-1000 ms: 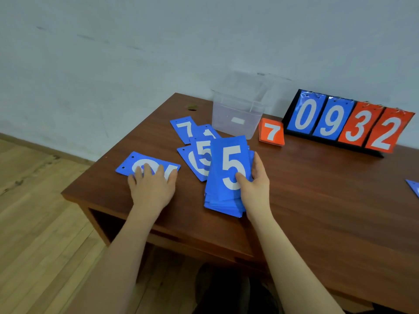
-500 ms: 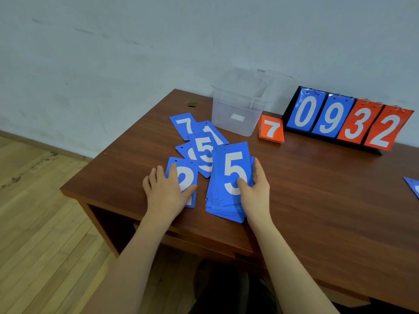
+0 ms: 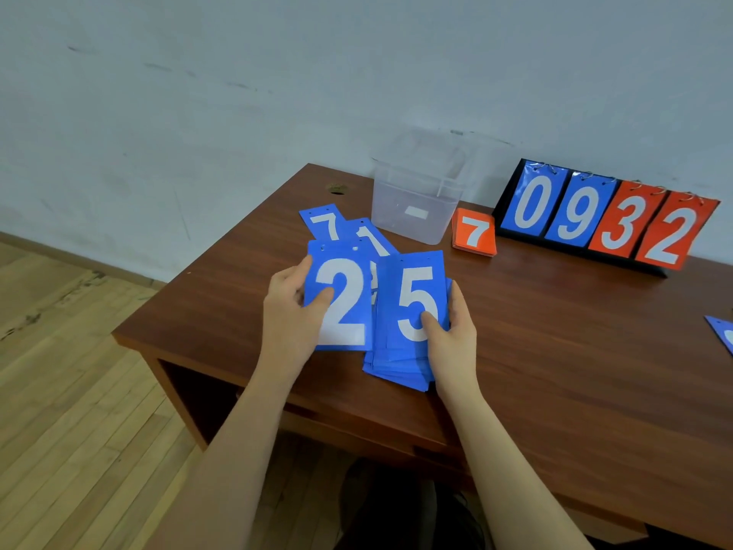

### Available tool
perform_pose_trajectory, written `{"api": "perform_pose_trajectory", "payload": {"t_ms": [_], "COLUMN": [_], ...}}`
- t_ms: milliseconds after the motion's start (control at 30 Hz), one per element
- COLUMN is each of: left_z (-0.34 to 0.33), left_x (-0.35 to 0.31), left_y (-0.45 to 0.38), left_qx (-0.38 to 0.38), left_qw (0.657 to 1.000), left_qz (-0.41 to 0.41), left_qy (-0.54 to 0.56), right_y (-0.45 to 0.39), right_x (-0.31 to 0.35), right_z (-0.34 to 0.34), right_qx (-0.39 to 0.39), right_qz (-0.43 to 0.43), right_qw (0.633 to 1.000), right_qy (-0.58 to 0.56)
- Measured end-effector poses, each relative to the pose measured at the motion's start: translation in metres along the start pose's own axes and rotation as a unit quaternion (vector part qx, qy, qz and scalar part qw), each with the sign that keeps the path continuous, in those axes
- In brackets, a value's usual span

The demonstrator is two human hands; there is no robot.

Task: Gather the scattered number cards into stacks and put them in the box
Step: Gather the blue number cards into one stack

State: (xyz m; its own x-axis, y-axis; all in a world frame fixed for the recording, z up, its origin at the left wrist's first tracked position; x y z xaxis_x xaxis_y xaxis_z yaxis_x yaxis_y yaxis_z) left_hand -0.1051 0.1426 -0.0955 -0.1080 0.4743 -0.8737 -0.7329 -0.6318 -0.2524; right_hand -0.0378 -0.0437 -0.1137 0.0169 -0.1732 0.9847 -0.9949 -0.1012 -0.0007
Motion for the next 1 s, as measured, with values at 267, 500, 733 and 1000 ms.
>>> {"api": "perform_pose_trajectory", "payload": {"t_ms": [267,500,733,1000], "left_z": [-0.044,-0.059,-0.056,-0.081], "left_x": [-0.028,-0.02,0.012,0.013], "left_y": [0.014,0.013,-0.033,-0.055], "left_qx": [0.028,0.021,0.099,0.242], "left_qw": [0.991,0.997,0.928,0.839], "left_qz": [-0.116,-0.066,0.01,-0.104], "left_qy": [-0.061,-0.027,-0.36,-0.476], "right_y": [0.003,-0.002,-0.025,-0.039], "right_x": [0.011,0.009,0.006,0.002], "right_z": [-0.007,0.001,0.019,0.02], "right_qx": [0.035,0.042,-0.015,-0.039], "right_qz": [-0.011,0.031,0.029,0.019], "right_qw": [0.993,0.998,0.999,0.999], "right_qy": [-0.116,-0.037,0.009,0.028]}}
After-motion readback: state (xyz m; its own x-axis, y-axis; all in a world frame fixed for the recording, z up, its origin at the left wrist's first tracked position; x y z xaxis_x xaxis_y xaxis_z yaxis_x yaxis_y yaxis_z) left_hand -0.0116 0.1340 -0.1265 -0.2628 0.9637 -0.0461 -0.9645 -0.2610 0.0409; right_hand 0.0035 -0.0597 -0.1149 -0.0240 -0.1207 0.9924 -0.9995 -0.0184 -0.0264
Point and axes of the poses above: each hand's wrist, its own y-axis away from the middle knuckle, its own z-axis out of the back of the hand, x = y × z, the point moved 2 cm from there along -y, towards the middle knuckle, and after that the axes turned 13 degrees about -y, right-handed, at the moved point
